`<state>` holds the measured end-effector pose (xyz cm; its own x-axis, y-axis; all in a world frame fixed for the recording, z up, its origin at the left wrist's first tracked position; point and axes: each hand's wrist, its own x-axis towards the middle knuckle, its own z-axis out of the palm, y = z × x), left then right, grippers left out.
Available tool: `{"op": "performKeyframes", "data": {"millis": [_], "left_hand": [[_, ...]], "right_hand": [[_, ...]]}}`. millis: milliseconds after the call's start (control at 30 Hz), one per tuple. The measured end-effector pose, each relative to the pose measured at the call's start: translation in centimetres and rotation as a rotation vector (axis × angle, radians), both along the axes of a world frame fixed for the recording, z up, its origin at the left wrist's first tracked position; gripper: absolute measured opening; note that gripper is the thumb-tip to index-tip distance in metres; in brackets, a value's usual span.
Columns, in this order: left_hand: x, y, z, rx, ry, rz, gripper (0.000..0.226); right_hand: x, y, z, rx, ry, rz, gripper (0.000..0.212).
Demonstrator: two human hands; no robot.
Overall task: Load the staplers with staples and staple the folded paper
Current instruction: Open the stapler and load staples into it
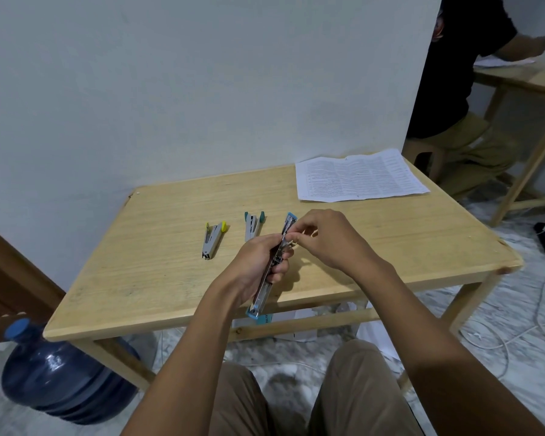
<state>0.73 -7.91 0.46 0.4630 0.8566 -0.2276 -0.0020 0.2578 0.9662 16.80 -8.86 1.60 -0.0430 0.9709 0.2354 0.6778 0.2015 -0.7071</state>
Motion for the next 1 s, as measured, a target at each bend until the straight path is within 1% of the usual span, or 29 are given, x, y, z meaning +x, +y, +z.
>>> {"op": "performKeyframes", "data": {"millis": [167,233,367,633,767,900,1000], "left_hand": [[0.2,0.1,-0.3,-0.073,0.006,0.021,0.025],[0.2,0.2,-0.3,-0.093,0.018,0.026,0.026],[0.2,0.3,-0.2,-0.103,0.037,0.023,0.022],[0.2,0.1,-0.4,-0.146,0.023,0.053,0.023],[0.3,0.2,-0.5,-0.162,0.010,0.053,0.020],[0.3,0.2,-0.6,-0.165,0.024,0.050,0.020],[0.4,0.1,-0.8,-0.163,0.025,0.050,0.020]], "right_hand": [[0.4,-0.4,-1.0,0.039,-0.010,-0.001,0.007],[0.9,-0.6,-1.6,0.047,-0.023,0.061,0.011],[1.4,-1.1,-2.3,-0.014,-0.087,0.198,0.024],[2.1,-1.2,-1.5,0.017,-0.375,0.115,0.029],[1.8,-1.7,-1.7,0.072,-0.383,0.120,0.030],[1.8,-1.7,-2.0,0.073,-0.412,0.142,0.031],[1.9,-1.5,-1.9,0.087,-0.447,0.113,0.030]]}}
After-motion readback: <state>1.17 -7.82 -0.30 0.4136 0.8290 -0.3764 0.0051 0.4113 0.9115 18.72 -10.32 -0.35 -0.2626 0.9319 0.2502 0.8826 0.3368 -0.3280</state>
